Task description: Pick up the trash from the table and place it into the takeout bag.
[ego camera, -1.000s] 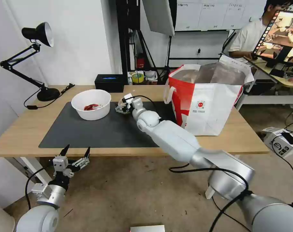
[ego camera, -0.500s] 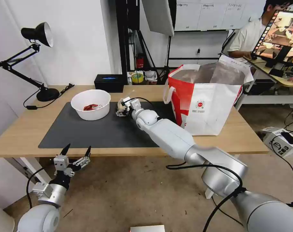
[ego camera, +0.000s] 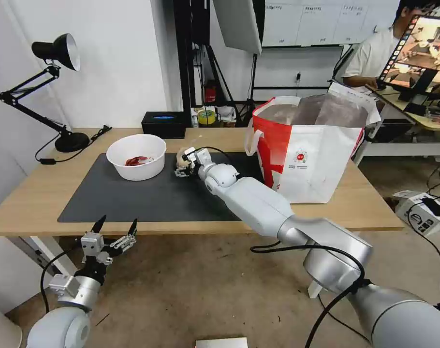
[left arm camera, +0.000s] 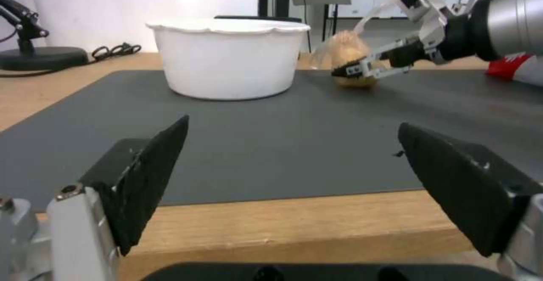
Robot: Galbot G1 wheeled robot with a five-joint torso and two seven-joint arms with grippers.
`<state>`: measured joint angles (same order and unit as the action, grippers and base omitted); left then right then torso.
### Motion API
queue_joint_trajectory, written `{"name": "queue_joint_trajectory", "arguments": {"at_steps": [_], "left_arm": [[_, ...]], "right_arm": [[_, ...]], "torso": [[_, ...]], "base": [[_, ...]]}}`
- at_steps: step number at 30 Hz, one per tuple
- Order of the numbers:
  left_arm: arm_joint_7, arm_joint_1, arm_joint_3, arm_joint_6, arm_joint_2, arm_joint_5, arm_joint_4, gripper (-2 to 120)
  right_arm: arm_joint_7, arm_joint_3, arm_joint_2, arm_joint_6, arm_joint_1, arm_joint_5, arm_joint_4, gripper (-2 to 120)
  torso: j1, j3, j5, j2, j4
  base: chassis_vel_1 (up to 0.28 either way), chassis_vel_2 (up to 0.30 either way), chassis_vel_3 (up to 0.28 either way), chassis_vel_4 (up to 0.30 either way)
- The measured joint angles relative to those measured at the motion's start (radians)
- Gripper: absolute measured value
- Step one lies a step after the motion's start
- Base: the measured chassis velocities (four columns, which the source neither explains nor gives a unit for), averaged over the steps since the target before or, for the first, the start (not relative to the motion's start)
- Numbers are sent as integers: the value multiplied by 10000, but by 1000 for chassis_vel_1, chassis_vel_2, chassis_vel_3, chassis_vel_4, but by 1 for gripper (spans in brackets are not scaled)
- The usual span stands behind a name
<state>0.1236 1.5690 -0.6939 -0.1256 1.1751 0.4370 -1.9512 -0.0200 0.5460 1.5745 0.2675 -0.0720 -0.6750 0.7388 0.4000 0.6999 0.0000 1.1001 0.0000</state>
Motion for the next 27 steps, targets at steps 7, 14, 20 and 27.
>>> {"name": "queue_joint_trajectory", "arguments": {"at_steps": [7,14,20,27], "left_arm": [[-8,49,-9,-58,33,-2,-2,100],[-10,31,50,-110,40,-12,37,100],[-29,-38,174,-120,86,-30,64,100],[-42,-54,165,-121,33,-22,53,100]], "right_arm": [[-6,-5,-10,45,-58,-82,-23,53],[-66,-40,-24,42,-154,-136,15,30],[-192,-290,-72,21,-401,-175,269,8],[-815,-387,-932,81,-630,-709,2417,4]], "torso": [[0,0,0,0,0],[0,0,0,-1,0],[0,0,1,0,-1],[0,1,2,-1,4]], "base": [[0,0,0,0],[0,0,0,0],[0,0,0,0],[0,0,0,0]]}}
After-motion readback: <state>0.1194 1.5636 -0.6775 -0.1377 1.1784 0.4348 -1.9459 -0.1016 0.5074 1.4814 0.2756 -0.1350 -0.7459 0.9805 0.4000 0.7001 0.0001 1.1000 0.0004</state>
